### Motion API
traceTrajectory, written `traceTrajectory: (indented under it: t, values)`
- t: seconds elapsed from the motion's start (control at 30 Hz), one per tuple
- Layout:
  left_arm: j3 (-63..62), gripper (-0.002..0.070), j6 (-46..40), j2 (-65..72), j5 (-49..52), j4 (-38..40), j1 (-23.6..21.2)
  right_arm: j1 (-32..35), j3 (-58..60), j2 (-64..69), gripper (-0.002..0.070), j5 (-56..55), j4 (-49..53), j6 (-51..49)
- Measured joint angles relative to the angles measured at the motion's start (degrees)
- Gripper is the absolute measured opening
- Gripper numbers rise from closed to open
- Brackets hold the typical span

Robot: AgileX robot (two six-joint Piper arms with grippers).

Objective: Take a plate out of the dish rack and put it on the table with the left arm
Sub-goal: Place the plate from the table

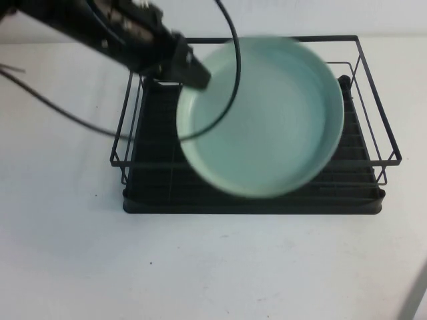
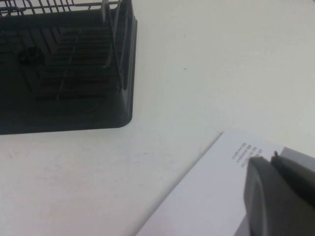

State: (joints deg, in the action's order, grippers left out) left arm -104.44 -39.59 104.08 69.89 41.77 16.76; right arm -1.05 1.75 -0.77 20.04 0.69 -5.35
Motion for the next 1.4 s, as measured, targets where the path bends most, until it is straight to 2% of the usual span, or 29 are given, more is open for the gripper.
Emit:
traceTrajectory:
  t: [0.3,0.43,0.63,0.93,1.03,1.17,1.27,1.4]
  values:
    - [33.08,0.0004,-9.80,-5.74,-0.93,7.10,3.91,0.00,0.00,0.00,-0.0020,0.00,0.00,0.00]
    - [42.06,0.0004,-13.71,-5.97,-9.57,10.19,4.27,0.00,0.00,0.00,-0.0021,0.00,0.00,0.00]
    - [45.67,0.0004,-17.77,-3.01,-22.50,11.45,4.27,0.00,0.00,0.00,-0.0020,0.00,0.00,0.00]
    - [44.66,0.0017,-24.87,3.62,-27.43,17.25,3.96,0.00,0.00,0.00,-0.0020,0.00,0.00,0.00]
    - [44.66,0.0087,-26.78,3.64,-27.52,17.53,3.83,0.00,0.00,0.00,-0.0020,0.00,0.00,0.00]
    - [44.66,0.0274,-27.32,3.41,-27.56,17.61,3.83,0.00,0.00,0.00,-0.0021,0.00,0.00,0.00]
    - [44.66,0.0383,-27.32,2.65,-27.56,17.27,3.83,0.00,0.00,0.00,-0.0021,0.00,0.00,0.00]
    - [44.76,0.0411,-25.77,-1.04,-25.46,10.70,3.95,0.00,0.00,0.00,-0.0020,0.00,0.00,0.00]
